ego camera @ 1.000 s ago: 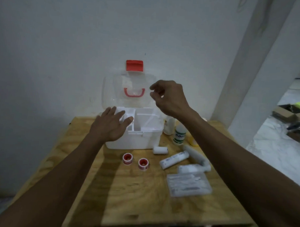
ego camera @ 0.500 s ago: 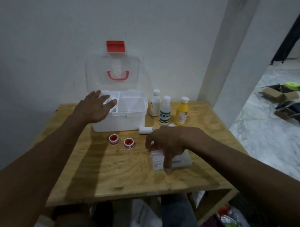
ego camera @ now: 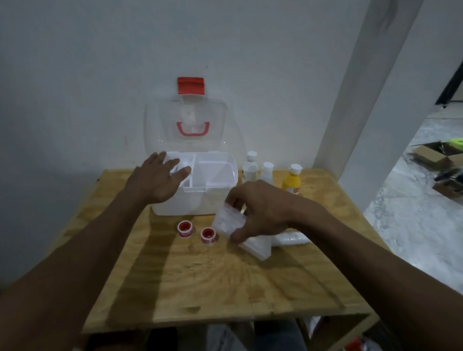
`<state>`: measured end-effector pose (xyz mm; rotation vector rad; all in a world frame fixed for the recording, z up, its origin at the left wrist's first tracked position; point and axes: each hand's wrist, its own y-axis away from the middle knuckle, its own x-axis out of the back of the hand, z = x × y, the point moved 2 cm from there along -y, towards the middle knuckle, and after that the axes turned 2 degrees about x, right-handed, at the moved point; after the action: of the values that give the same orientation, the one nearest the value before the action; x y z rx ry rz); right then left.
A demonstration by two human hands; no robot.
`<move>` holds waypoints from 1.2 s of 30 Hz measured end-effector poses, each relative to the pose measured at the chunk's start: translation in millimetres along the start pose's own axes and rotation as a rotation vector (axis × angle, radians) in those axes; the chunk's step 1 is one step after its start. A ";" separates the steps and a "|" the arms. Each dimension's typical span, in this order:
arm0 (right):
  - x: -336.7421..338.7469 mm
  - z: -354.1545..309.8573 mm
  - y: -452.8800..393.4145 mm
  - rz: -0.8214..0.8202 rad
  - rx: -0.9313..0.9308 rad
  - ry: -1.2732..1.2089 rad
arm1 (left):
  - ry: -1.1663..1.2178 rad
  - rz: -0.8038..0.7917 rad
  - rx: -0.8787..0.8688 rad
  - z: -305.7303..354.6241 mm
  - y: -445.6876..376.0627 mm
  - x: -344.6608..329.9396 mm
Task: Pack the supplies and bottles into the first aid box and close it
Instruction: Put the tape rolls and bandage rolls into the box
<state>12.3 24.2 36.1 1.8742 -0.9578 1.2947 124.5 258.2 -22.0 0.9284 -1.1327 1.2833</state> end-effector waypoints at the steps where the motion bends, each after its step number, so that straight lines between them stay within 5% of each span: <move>1: 9.7 -2.4 -3.5 0.070 0.000 -0.053 | 0.002 0.002 0.002 1.4 1.2 0.7; 10: 63.1 -15.3 -77.5 0.605 -0.131 -0.297 | 0.007 0.007 0.008 0.4 2.7 1.2; 19: 25.6 2.6 -129.3 0.440 -0.391 -0.204 | -0.018 0.003 0.007 0.8 1.6 -1.3; 36: -25.0 12.8 -164.9 0.146 -0.439 -0.019 | -0.019 0.006 0.000 -1.8 2.4 -4.2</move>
<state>152.4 103.5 -9.4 1.5015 -1.2903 1.0415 122.6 259.2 -26.7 0.9402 -1.1508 1.2815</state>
